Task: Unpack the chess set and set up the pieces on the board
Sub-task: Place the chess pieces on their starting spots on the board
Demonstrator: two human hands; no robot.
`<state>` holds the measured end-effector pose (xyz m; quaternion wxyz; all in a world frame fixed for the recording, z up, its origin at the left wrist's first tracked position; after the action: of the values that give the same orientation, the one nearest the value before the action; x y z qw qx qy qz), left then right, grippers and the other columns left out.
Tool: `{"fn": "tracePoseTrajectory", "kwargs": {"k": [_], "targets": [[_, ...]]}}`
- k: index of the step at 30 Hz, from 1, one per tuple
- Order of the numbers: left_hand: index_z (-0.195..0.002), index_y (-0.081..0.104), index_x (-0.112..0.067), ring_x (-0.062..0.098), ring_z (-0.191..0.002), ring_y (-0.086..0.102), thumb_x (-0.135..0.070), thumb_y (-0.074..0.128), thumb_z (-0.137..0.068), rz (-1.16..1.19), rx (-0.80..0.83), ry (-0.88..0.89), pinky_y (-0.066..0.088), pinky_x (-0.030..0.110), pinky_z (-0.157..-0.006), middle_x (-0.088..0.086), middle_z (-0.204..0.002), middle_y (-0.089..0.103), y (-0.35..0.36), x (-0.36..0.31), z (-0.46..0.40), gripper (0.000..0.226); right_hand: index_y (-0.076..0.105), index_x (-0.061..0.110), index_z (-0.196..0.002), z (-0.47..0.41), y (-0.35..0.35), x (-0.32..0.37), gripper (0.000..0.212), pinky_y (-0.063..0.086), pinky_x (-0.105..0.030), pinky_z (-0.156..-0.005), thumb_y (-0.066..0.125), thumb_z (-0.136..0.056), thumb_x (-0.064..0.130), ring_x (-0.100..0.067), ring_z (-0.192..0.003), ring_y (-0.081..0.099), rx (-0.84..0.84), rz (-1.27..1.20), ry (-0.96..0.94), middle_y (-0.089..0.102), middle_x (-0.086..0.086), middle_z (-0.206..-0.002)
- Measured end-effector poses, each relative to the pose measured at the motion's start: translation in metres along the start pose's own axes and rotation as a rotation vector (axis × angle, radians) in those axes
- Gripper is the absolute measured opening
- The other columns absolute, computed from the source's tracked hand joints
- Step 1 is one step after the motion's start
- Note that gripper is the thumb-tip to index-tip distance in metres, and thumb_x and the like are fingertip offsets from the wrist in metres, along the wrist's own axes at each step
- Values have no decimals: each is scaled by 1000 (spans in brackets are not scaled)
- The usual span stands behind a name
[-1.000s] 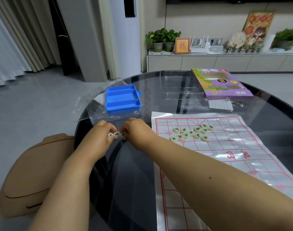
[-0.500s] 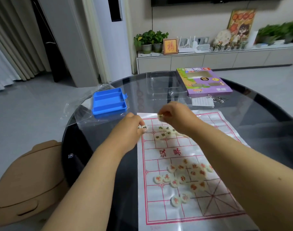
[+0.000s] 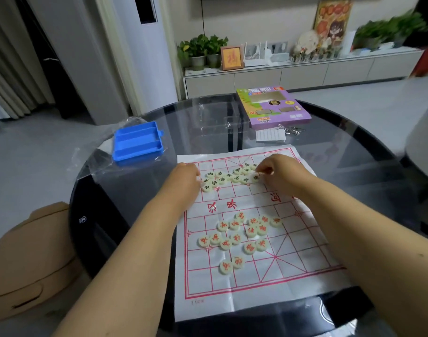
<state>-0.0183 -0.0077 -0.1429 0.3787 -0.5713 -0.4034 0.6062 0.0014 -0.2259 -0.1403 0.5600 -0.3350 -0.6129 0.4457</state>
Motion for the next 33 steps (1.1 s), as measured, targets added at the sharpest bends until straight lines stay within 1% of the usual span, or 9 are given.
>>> {"fn": "tracePoseTrajectory", "kwargs": {"k": [4, 9, 14, 17, 20, 22, 24, 30, 33], "targets": [[-135, 47, -19, 4, -82, 49, -26, 56, -95, 62, -70, -10, 35, 14, -61, 0, -130, 47, -3, 4, 13, 41, 62, 14, -122, 15, -8, -2, 34, 44, -25, -89, 59, -89, 10, -20, -111, 57, -46, -70, -3, 60, -4, -124], [-134, 48, -22, 8, -92, 50, -29, 56, -95, 96, -114, 9, 31, 12, -54, -3, -125, 49, -6, -2, 42, 40, 67, 16, -115, 49, -16, 0, 25, 41, -21, -78, 59, -92, 15, -16, -102, 59, -101, -211, -28, 64, -1, -119], [-132, 49, -24, 7, -88, 52, -32, 57, -94, 137, -110, 4, 35, 12, -58, -7, -111, 52, -5, -10, 70, 40, 68, 22, -111, 90, -17, 6, 23, 49, -25, -83, 54, -95, 17, -12, -94, 60, -43, -282, -33, 65, 4, -117], [-132, 48, -26, 7, -84, 54, -33, 55, -95, 159, -100, -16, 38, 14, -56, -8, -109, 53, -1, -9, 87, 38, 66, 23, -114, 108, -14, 7, 25, 46, -23, -79, 50, -97, 16, -10, -88, 56, 14, -307, -4, 64, 4, -116], [-130, 48, -27, 7, -79, 58, -33, 53, -96, 214, -89, -46, 43, 15, -52, -8, -108, 52, 1, -2, 101, 35, 65, 23, -115, 119, -8, 3, 26, 48, -19, -77, 47, -97, 13, -9, -91, 56, 36, -316, 28, 64, 4, -115], [-129, 48, -27, 8, -82, 60, -33, 52, -97, 226, -106, -55, 49, 18, -54, -8, -108, 52, 3, 4, 107, 33, 64, 25, -114, 127, -2, -3, 26, 42, -11, -67, 46, -98, 15, -8, -88, 55, 55, -288, 58, 62, 7, -111], [-129, 49, -25, 10, -85, 61, -32, 50, -97, 235, -131, -53, 51, 21, -58, -8, -107, 53, 4, 9, 109, 33, 65, 27, -112, 134, 4, -11, 24, 39, -10, -64, 48, -97, 18, -8, -87, 54, 52, -287, 81, 62, 8, -109], [-128, 52, -24, 2, -79, 55, -27, 44, -100, 205, -112, -28, 37, 10, -52, -10, -110, 48, 16, 16, 108, 29, 64, 29, -110, 134, 6, -22, 22, 33, -8, -59, 51, -96, 19, 0, -77, 50, 27, -319, 114, 57, 16, -93], [-123, 54, -25, 2, -78, 54, -26, 44, -100, 188, -95, -30, 38, 9, -51, -10, -109, 47, 18, 18, 102, 25, 64, 30, -106, 130, 9, -26, 21, 34, -11, -58, 53, -94, 17, 2, -72, 50, 13, -351, 140, 58, 17, -87]]}}
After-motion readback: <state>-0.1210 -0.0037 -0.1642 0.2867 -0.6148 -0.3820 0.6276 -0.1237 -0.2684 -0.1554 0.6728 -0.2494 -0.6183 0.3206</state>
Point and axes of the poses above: each hand's wrist, its own z-axis away from the middle knuckle, its own y-axis out of the palm, x = y × z, the point moved 2 cm from there along -z, towards the middle knuckle
